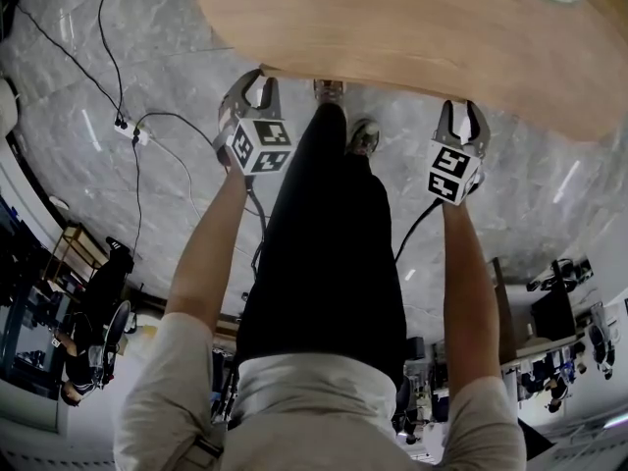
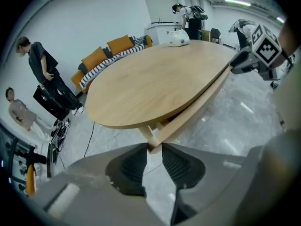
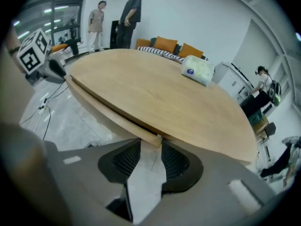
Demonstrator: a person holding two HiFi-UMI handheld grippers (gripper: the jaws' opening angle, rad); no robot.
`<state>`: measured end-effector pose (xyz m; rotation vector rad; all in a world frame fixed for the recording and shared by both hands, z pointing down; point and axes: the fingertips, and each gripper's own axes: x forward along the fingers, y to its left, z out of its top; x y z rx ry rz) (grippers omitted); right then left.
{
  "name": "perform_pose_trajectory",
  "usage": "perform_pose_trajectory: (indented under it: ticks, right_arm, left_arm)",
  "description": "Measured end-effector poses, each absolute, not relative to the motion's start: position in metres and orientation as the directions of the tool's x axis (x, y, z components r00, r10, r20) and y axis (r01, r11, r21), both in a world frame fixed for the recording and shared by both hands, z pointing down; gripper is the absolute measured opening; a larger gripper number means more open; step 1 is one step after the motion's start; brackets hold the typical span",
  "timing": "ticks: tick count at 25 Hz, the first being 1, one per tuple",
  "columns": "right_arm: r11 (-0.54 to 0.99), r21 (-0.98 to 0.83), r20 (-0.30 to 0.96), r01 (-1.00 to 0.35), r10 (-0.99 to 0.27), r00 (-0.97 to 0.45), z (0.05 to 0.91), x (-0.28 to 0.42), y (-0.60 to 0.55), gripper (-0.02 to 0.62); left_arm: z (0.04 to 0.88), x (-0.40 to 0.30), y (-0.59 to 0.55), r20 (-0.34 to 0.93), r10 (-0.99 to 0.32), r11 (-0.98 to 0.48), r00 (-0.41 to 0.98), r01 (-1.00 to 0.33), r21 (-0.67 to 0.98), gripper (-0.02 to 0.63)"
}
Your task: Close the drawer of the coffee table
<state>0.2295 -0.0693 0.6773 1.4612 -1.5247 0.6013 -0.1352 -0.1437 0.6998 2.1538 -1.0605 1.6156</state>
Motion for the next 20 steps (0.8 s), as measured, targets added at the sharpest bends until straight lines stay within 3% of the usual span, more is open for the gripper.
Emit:
perform_pose_trajectory:
  ticks: [4,20]
  right_arm:
    - [0.057,0.187,0.844,-0.981,-0.519,0.131,0.677,0.232,-0.074,0.146]
    - [-0.144,0.022,0.801,-0.989,-0.590,0.104,0.680,0.237,-0.076,0.143]
  left_arm:
    - [0.700,-0.133,-0.151,0.903,-0.409,-0.699,0.130,-0.681,-0.219,0.123]
    - [0.700,-0.132,-0.156,0.890,-0.433,-0.601,0.145,-0.782,-0.165,0.123]
